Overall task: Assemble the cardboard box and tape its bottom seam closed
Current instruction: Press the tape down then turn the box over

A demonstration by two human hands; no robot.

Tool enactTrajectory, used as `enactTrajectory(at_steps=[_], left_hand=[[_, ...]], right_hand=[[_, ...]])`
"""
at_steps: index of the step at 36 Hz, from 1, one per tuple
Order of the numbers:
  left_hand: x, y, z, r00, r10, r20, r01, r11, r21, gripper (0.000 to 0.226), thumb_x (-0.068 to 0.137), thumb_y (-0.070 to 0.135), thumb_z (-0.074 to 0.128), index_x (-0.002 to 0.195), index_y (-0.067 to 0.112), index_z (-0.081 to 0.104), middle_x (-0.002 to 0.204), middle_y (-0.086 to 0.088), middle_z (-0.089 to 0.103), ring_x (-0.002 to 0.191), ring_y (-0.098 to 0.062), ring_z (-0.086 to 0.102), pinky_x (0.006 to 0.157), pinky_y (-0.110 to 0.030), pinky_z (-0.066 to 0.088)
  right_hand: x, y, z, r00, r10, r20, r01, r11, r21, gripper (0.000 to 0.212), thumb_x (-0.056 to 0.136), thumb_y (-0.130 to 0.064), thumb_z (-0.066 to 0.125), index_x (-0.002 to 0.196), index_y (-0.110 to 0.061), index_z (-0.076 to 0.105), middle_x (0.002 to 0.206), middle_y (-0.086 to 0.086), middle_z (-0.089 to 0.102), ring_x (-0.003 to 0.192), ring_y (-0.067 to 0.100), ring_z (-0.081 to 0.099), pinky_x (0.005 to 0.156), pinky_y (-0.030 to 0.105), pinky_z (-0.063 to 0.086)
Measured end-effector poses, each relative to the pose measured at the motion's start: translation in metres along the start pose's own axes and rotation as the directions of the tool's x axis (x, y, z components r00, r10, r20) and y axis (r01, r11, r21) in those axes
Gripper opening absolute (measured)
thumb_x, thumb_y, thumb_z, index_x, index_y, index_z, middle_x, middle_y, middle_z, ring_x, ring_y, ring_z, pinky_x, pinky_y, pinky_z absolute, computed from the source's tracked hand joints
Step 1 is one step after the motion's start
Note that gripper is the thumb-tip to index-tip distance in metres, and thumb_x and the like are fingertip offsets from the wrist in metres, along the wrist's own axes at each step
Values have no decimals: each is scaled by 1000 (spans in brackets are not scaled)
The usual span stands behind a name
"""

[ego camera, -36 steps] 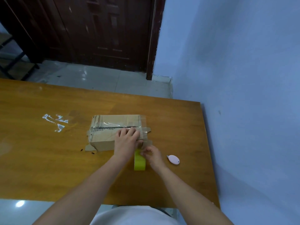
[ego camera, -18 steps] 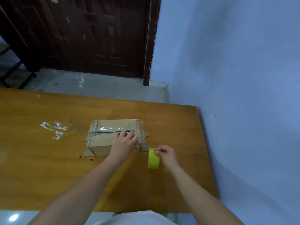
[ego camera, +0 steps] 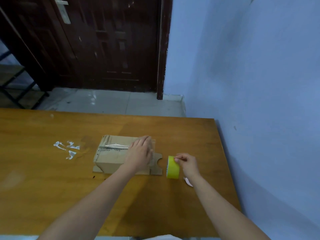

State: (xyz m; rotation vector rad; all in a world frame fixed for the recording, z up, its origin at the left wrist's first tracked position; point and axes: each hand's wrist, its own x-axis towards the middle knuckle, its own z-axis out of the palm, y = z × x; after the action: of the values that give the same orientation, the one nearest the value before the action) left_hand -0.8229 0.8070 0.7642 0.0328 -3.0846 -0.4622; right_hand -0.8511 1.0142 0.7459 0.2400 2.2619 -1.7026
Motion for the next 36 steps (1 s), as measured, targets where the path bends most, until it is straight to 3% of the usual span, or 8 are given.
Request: enactTrajectory(at_steps=[3, 7, 12, 16, 21, 25, 29, 36], left_hand=[[12, 3, 12, 991, -97, 87, 101, 994, -43, 59, 101, 39, 27, 151, 14, 11, 159, 1, 5, 146, -16, 2, 117, -36, 4], [18, 1, 26, 980, -141, 142, 139, 990, 25, 58, 101, 39, 17, 151, 12, 1, 160, -2, -4, 146, -18, -8, 117, -38, -6], [21, 0, 33, 988, -149, 36, 149, 989, 7, 54, 98, 33, 34, 147, 12, 24, 153, -4, 27, 143, -20, 14, 117, -40, 4], [26, 0, 32, 982, -189, -27, 189, 982, -32, 40, 88, 29, 51, 126, 17, 45, 131, -2, 47, 130, -21, 33, 113, -39, 16], [39, 3, 30, 965, -262, -24, 261, 964, -54, 26, 82, 27, 57, 107, 21, 51, 115, 0, 55, 117, -23, 42, 111, -39, 19], [41, 6, 30, 960, -275, -52, 273, 961, -43, 19, 84, 26, 54, 102, 22, 52, 109, 2, 56, 113, -23, 44, 109, -40, 22], [43, 7, 31, 957, -285, -63, 283, 958, -35, 14, 88, 26, 49, 101, 24, 54, 105, 4, 56, 111, -21, 43, 106, -39, 21], [52, 8, 25, 955, -297, -4, 297, 955, 15, 23, 93, 33, 42, 102, 32, 63, 106, 6, 56, 110, -20, 42, 99, -38, 20]], right_hand=[[1, -4, -2, 1000, 1, 9, -1, 1000, -12, 6, 80, 10, 64, 83, 5, 68, 109, 21, 65, 96, 24, 57, 94, 39, 44], [-1, -11, -4, 1000, 23, -6, -23, 999, 24, 9, 81, 11, 62, 85, 4, 66, 111, 23, 65, 96, 25, 57, 92, 35, 44], [0, -19, -4, 999, 34, -17, -33, 999, 37, 11, 83, 10, 61, 80, -1, 61, 113, 22, 64, 107, 32, 58, 96, 36, 43], [3, -26, -2, 1000, 19, -4, -19, 1000, 3, 13, 83, 9, 62, 78, -3, 60, 113, 22, 64, 108, 32, 59, 94, 33, 43], [8, -29, 2, 1000, 1, 15, 0, 998, -70, 25, 83, 6, 63, 68, -13, 58, 110, 22, 65, 108, 33, 59, 96, 38, 45], [9, -23, 0, 997, 24, 72, -8, 978, -207, 7, 85, -1, 63, 83, -5, 68, 106, 16, 66, 94, 25, 58, 88, 35, 46], [9, -9, -4, 995, 77, 66, -53, 949, -310, 8, 84, -4, 64, 87, -1, 70, 88, 9, 63, 86, 18, 53, 74, 26, 38], [15, 1, -4, 966, 232, 112, -145, 849, -508, 7, 87, -12, 62, 88, -8, 68, 90, 9, 65, 83, 18, 54, 70, 24, 37]])
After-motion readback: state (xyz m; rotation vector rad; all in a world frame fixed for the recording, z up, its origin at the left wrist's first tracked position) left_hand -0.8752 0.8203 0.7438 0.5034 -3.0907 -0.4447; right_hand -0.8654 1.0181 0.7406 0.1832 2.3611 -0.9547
